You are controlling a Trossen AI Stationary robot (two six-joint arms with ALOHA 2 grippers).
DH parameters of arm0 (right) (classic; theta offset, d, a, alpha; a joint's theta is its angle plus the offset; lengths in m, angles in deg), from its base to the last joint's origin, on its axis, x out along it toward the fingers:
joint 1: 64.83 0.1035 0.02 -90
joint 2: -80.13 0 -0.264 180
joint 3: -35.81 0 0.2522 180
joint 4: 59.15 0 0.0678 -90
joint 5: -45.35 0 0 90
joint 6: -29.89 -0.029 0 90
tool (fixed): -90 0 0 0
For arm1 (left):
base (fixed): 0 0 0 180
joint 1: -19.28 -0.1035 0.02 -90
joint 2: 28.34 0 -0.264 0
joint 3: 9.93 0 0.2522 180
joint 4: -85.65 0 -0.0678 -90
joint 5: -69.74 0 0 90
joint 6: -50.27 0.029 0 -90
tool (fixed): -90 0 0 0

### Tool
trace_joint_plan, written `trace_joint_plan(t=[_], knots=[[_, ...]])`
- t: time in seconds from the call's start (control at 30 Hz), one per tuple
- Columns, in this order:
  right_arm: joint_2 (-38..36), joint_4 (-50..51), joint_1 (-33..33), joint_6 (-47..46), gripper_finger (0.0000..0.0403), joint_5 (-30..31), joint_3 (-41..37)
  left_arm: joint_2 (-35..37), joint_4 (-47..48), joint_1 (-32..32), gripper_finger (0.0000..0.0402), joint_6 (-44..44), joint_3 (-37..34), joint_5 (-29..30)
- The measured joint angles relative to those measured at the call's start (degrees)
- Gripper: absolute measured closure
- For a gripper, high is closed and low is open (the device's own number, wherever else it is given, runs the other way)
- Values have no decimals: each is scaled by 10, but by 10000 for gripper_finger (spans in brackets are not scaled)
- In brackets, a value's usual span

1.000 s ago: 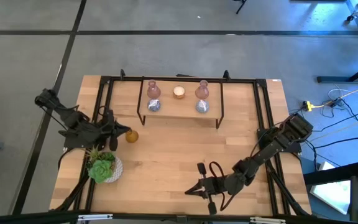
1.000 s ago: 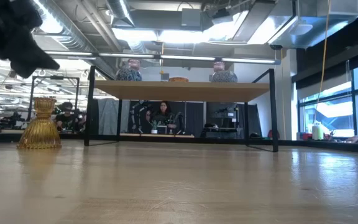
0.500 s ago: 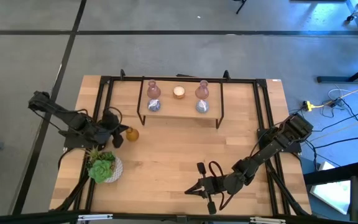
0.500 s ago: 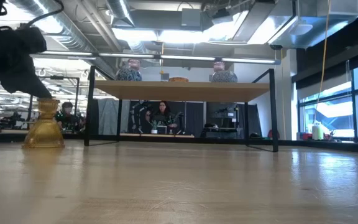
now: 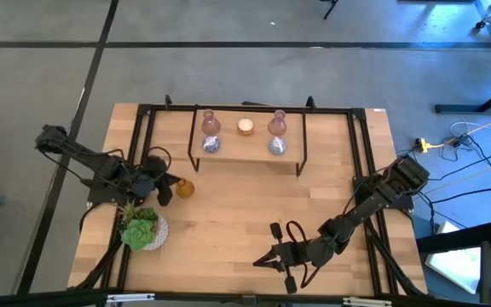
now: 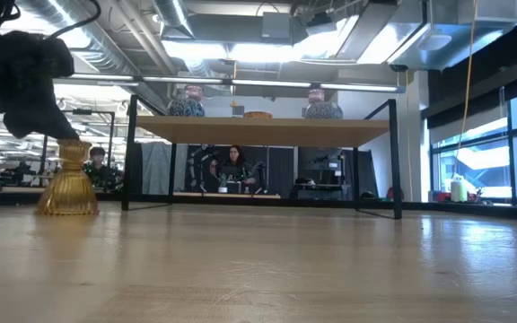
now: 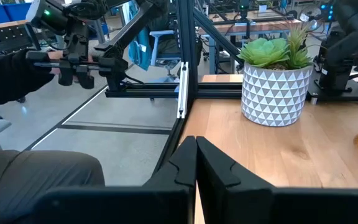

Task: Pick & Place candle stick holders
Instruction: Put the orange glass candle holder on the shelf

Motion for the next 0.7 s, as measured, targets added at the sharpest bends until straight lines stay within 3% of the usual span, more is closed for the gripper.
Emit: trace_joint_plan(t=[0.27, 0.5, 0.7], knots=[[0, 0, -1, 0, 397, 0, 0, -55, -96, 0, 400, 16, -1, -31], [0, 0, -6, 2, 397, 0, 0, -163, -225, -5, 400, 53, -1, -43], [0, 1, -8, 2, 397, 0, 0, -258, -346, -46, 400, 91, 1, -80]])
